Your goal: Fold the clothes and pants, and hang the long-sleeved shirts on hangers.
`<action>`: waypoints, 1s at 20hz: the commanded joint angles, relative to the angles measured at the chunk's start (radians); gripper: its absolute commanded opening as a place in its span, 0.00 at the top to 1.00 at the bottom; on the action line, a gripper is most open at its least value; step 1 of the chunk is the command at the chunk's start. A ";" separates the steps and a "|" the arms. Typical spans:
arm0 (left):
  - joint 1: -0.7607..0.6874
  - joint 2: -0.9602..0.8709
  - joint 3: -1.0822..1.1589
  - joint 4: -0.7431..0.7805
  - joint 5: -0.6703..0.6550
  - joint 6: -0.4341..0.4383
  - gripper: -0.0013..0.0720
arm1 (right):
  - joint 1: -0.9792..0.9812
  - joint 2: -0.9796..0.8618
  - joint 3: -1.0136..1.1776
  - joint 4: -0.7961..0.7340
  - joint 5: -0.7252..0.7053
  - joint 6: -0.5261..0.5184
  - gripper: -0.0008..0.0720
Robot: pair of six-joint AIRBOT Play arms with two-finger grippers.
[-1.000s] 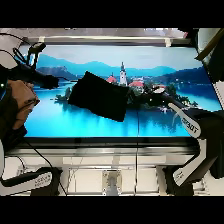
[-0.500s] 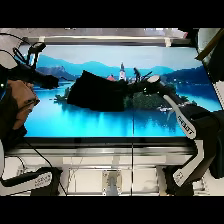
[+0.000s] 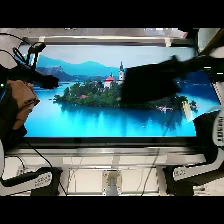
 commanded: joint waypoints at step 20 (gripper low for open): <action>0.000 0.000 0.000 0.000 0.013 -0.066 0.95 | -1.083 0.267 -0.076 -0.668 0.317 0.009 0.99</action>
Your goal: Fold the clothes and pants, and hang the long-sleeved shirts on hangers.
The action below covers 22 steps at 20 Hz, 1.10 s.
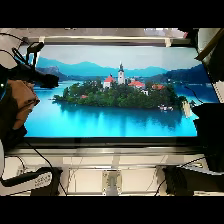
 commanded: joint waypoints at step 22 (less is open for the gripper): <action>0.000 -0.001 0.000 0.001 -0.022 -0.030 0.95 | 0.656 0.118 0.096 0.594 -0.095 -0.105 0.98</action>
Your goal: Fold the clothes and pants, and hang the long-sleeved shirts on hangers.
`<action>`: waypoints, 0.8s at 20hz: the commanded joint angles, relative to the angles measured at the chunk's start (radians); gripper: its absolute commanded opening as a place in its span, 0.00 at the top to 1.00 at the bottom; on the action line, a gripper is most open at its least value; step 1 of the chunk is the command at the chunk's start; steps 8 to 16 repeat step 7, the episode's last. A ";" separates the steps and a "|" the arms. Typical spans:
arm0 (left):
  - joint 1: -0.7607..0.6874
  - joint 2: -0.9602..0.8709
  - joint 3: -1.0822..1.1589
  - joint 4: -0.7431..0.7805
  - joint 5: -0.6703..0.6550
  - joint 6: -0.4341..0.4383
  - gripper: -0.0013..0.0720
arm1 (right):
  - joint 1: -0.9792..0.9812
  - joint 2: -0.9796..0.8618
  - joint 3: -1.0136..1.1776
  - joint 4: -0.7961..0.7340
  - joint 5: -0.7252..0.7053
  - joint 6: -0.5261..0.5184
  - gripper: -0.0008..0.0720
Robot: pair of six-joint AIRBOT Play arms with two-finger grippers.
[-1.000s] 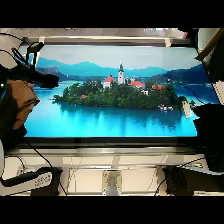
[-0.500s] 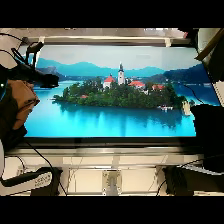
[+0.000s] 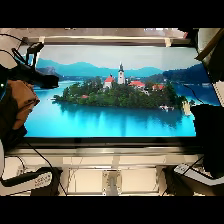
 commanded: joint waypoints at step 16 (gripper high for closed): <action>0.000 -0.001 0.000 0.000 -0.003 0.000 0.95 | 0.397 0.013 0.003 -0.197 -0.014 -0.024 0.98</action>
